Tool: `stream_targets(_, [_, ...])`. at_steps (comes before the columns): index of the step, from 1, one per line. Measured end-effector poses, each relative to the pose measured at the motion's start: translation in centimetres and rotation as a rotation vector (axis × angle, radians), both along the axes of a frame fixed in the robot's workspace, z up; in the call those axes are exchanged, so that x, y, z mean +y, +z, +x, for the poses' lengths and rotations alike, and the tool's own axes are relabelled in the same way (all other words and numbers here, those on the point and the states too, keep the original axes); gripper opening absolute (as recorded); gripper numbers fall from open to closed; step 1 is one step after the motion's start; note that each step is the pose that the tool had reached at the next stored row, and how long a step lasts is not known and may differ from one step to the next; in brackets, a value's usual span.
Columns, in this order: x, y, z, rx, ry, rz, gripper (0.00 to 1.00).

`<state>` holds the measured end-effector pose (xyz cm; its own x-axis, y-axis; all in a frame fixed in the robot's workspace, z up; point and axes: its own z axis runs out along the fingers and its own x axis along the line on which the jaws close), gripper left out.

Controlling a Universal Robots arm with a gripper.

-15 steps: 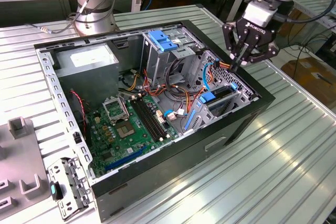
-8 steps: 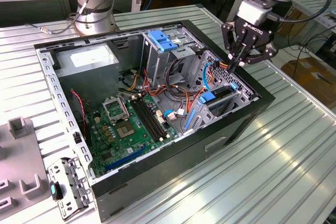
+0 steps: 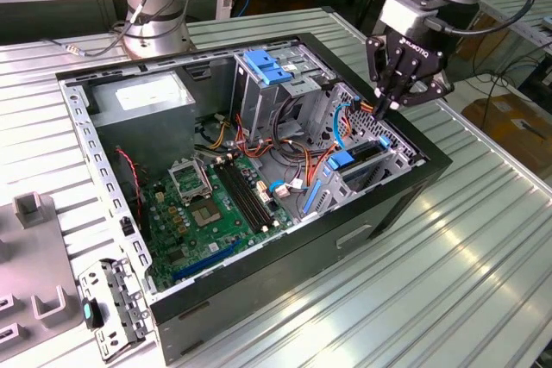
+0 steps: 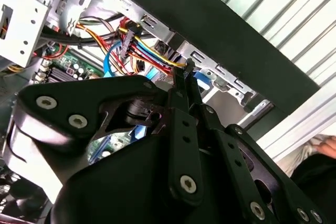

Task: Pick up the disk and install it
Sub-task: 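Insert the first disk wire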

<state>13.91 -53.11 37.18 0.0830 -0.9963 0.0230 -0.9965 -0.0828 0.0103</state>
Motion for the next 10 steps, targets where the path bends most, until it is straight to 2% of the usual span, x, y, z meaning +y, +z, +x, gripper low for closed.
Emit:
stream_targets(3, [-0.01,0.01,-0.63,0.0000,-0.006,-0.0003,0.16])
stream_targets(4, [-0.01,0.00,-0.65,0.0000,-0.022,-0.0006,0.16])
stream_targets(7, [-0.01,-0.08,-0.66,0.0000,-0.099,-0.0004,0.16])
stream_targets(8, [0.00,-0.11,-0.67,0.0000,-0.115,-0.0003,0.16])
stream_targets(10, [0.00,-0.16,-0.88,0.0000,-0.124,-0.0002,0.16])
